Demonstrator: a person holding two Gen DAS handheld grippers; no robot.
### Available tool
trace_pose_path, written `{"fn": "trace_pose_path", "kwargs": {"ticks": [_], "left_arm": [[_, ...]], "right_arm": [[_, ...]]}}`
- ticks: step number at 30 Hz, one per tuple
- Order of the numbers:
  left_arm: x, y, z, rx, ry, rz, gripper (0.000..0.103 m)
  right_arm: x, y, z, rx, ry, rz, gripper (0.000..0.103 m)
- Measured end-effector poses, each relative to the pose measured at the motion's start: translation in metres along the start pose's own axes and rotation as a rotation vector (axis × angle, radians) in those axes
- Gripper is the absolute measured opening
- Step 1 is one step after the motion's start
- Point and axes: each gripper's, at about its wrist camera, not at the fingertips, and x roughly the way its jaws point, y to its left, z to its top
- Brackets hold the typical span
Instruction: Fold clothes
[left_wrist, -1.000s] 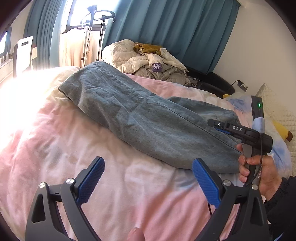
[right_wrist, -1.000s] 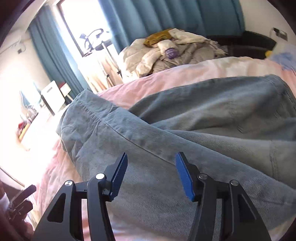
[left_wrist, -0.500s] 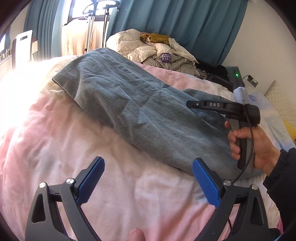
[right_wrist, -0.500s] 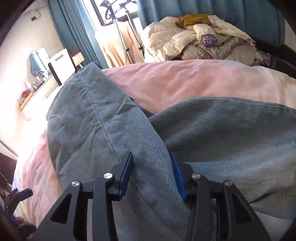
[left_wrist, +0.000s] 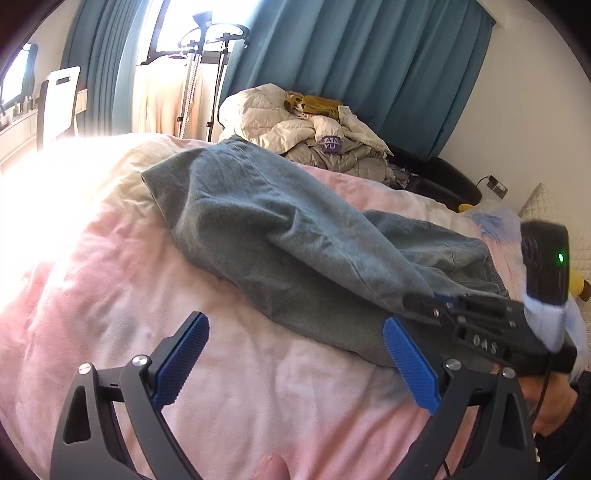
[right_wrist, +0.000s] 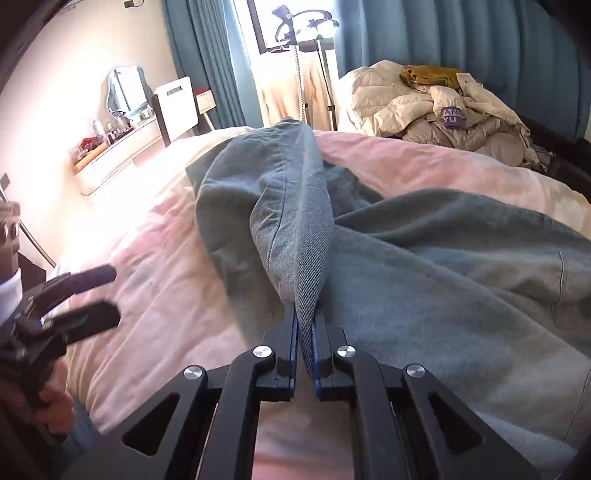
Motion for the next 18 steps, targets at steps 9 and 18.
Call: {"fn": "trace_pose_path", "kwargs": {"ticks": [9,18], "left_arm": [[-0.001,0.011,0.002,-0.054,0.006,-0.029,0.097],[0.014,0.004,-0.017,-0.02,0.056,0.023,0.097]], "right_arm": [[0.02,0.048,-0.1,0.176,0.251,0.025,0.009],[0.001,0.056,-0.101,0.187,0.163,-0.016,0.033]]}}
